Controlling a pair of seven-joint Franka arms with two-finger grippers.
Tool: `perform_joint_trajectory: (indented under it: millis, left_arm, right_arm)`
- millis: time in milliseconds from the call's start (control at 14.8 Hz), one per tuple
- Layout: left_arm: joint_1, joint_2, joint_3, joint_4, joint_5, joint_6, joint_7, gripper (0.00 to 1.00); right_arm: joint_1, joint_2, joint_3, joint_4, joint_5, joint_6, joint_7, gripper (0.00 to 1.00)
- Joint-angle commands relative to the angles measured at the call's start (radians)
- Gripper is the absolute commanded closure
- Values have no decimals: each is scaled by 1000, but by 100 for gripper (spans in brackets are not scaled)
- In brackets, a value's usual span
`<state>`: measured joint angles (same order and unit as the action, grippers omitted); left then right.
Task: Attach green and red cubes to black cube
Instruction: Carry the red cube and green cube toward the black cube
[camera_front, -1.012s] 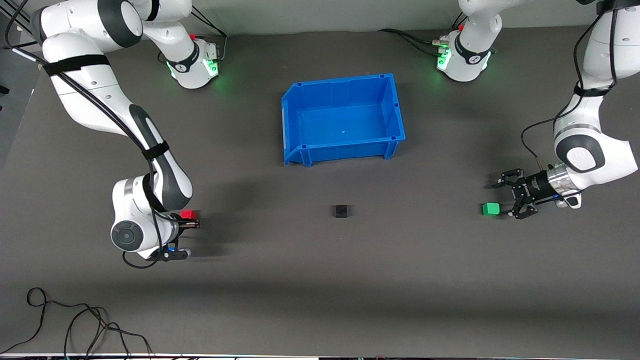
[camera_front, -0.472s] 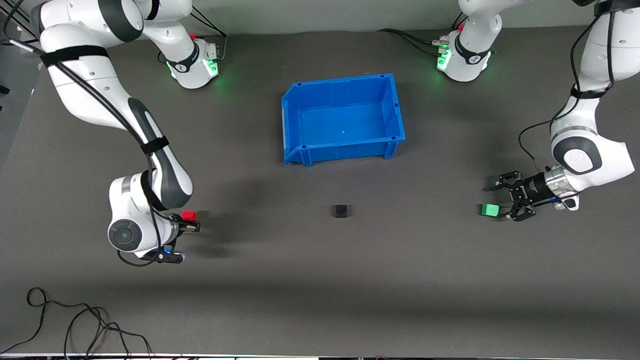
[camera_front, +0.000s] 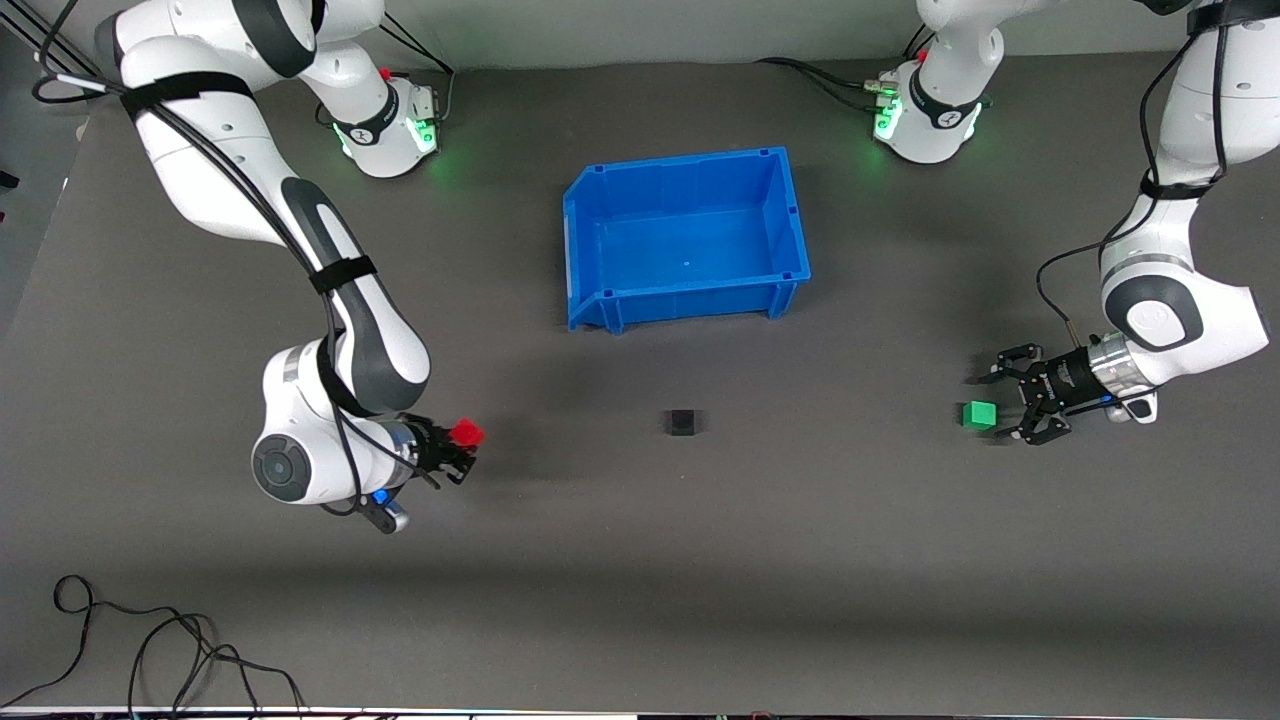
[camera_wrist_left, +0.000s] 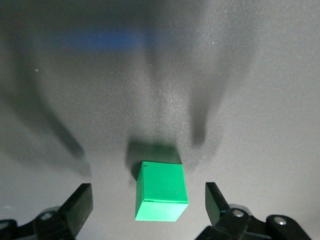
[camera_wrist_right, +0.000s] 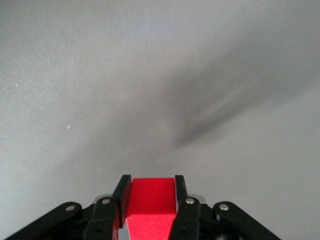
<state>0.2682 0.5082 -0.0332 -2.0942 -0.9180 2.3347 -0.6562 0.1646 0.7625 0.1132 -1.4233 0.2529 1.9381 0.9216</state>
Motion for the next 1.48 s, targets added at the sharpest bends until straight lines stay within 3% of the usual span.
perform_joint_trajectory:
  millis: [0, 135, 202, 472, 540, 675, 1080, 1417]
  left_arm:
    - [-14, 16, 6, 16, -22, 15, 18, 27]
    - [-18, 15, 6, 16, -24, 14, 20, 68]
    - [-20, 15, 6, 16, -24, 15, 20, 76]
    - [-44, 1, 7, 40, -22, 6, -3, 77]
    - [-66, -2, 7, 51, -21, 3, -43, 77]
    - [-118, -10, 7, 95, -9, 0, -161, 77]
    - [-335, -43, 7, 111, -24, 23, -299, 81]
    - [-558, -33, 7, 108, -25, 210, -491, 84]
  right_arm:
    - [58, 52, -6, 64, 51, -13, 167, 91]
    - [143, 107, -16, 142, 39, 43, 366, 91]
    - [170, 141, -20, 190, 37, 61, 443, 91]
    - [177, 184, 0, 216, 57, 65, 563, 92]
    - [187, 207, 29, 219, 65, 71, 603, 92]
    - [229, 227, 48, 210, 71, 174, 681, 93]
    - [253, 235, 51, 213, 89, 234, 750, 92]
    - [259, 244, 56, 222, 91, 272, 801, 92]
